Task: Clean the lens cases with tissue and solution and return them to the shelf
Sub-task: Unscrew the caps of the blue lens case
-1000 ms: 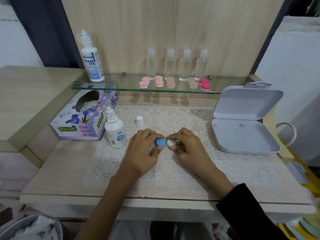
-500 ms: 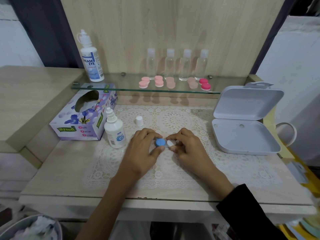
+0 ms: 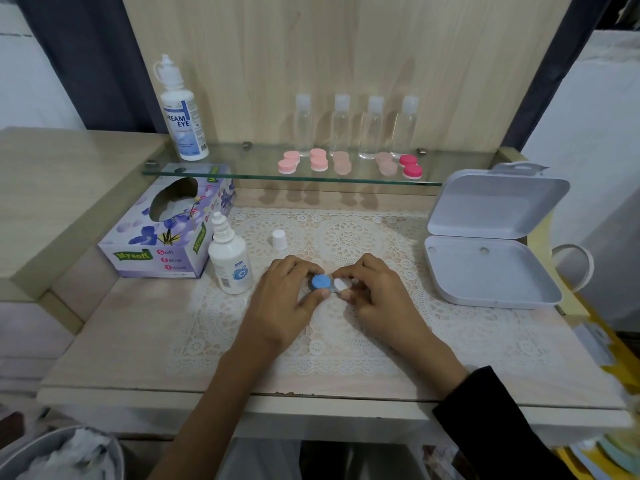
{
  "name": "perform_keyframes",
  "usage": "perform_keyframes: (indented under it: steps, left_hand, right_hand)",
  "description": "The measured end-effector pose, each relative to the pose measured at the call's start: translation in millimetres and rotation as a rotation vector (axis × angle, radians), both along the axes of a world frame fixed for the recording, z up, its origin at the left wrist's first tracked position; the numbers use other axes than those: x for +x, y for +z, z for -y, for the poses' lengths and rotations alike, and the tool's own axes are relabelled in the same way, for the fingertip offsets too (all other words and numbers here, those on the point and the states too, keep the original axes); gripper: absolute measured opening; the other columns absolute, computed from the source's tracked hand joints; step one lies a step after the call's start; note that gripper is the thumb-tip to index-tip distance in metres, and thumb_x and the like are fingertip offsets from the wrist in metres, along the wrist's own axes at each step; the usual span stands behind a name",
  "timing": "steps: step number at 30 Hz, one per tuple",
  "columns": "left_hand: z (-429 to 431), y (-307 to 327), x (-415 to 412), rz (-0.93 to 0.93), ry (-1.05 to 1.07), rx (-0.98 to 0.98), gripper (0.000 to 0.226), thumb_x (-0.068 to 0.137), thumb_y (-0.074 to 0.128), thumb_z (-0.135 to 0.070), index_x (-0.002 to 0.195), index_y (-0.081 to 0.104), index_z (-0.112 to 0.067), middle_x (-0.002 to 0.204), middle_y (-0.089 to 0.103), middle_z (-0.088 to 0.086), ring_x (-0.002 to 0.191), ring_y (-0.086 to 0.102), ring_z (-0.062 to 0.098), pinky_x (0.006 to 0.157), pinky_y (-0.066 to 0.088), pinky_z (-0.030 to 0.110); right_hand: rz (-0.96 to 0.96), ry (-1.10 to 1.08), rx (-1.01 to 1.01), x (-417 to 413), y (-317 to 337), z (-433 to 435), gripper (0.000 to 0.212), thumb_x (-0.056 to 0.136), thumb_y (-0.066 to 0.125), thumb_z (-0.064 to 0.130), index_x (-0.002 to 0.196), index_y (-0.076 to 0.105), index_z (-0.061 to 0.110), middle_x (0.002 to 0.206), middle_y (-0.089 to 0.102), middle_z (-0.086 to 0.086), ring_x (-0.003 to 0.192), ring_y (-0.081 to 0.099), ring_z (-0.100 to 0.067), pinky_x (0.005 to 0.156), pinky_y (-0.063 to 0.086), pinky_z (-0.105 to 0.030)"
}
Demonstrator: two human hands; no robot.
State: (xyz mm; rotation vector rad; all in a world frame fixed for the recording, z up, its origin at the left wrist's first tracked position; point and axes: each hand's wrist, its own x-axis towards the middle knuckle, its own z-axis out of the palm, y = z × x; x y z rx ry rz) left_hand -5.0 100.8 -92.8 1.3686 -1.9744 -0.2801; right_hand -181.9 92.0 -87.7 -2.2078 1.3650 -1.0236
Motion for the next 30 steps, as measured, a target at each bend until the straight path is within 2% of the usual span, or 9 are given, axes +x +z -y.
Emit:
perform_keyframes:
  steps: [3,6,9,17,19,22,27,30]
  left_hand:
    - [0,1,1,-0.021,0.005,-0.003,0.023,0.086,0.066,-0.036,0.103,0.061,-0.021,0.1,0.054,-0.012,0.095,0.045,0.003,0.084,0.034,0.013]
    - [-1,2,-1,-0.033,0.01,0.003,0.022,0.085,0.067,-0.034,0.1,0.06,-0.021,0.098,0.054,-0.011,0.094,0.045,0.002,0.083,0.034,0.014]
    - [-1,3,-1,-0.051,0.012,0.012,0.019,0.086,0.065,-0.033,0.101,0.06,-0.022,0.098,0.055,-0.012,0.093,0.045,0.002,0.084,0.033,0.014]
    - [5,9,3,-0.176,0.025,0.075,0.028,0.092,0.054,-0.03,0.117,0.06,-0.019,0.11,0.056,-0.005,0.104,0.051,0.011,0.088,0.036,0.016]
    - [9,11,4,-0.138,0.035,0.105,0.026,0.093,0.057,-0.02,0.119,0.059,-0.019,0.114,0.053,-0.003,0.107,0.048,0.012,0.087,0.032,0.016]
    - [17,14,4,-0.03,0.04,0.123,0.03,0.093,0.057,-0.015,0.122,0.058,-0.019,0.116,0.051,-0.004,0.109,0.043,0.013,0.09,0.027,0.017]
    - [27,14,1,0.065,0.042,0.097,0.031,0.091,0.059,-0.014,0.122,0.06,-0.02,0.115,0.055,-0.002,0.11,0.045,0.019,0.097,0.035,0.035]
    - [28,12,0,0.096,0.046,0.085,0.033,0.091,0.059,-0.015,0.124,0.06,-0.021,0.117,0.058,-0.003,0.112,0.046,0.019,0.096,0.036,0.036]
  right_hand:
    - [-0.007,-0.004,-0.002,0,0,0,0.029,0.083,0.066,0.0,0.107,0.071,0.015,0.084,0.044,0.017,0.083,0.046,-0.001,0.071,0.036,-0.015]
    - [-0.006,-0.001,0.004,0,0,0,0.029,0.083,0.066,0.001,0.107,0.071,0.015,0.084,0.044,0.017,0.084,0.046,-0.004,0.071,0.035,-0.016]
    - [-0.008,-0.002,0.005,0,0,0,0.029,0.084,0.066,0.001,0.108,0.071,0.016,0.084,0.044,0.018,0.084,0.045,0.001,0.07,0.034,-0.014]
    - [0.007,-0.001,0.007,-1,0,0,0.03,0.083,0.064,-0.001,0.106,0.071,0.016,0.085,0.045,0.017,0.086,0.048,-0.006,0.073,0.04,-0.019]
    - [0.004,0.006,0.005,-1,0,0,0.029,0.083,0.065,-0.001,0.106,0.071,0.016,0.085,0.045,0.017,0.086,0.048,-0.006,0.073,0.041,-0.02]
    - [0.001,0.011,0.001,-1,0,0,0.029,0.083,0.066,0.0,0.107,0.071,0.016,0.085,0.044,0.018,0.085,0.046,-0.001,0.072,0.04,-0.02]
    - [0.0,0.015,-0.001,-1,-1,1,0.029,0.083,0.066,0.001,0.107,0.07,0.016,0.085,0.043,0.019,0.084,0.045,0.002,0.07,0.038,-0.02]
    - [0.002,0.019,-0.001,-1,-2,2,0.029,0.082,0.066,0.0,0.107,0.07,0.015,0.085,0.043,0.02,0.083,0.044,0.003,0.07,0.035,-0.017]
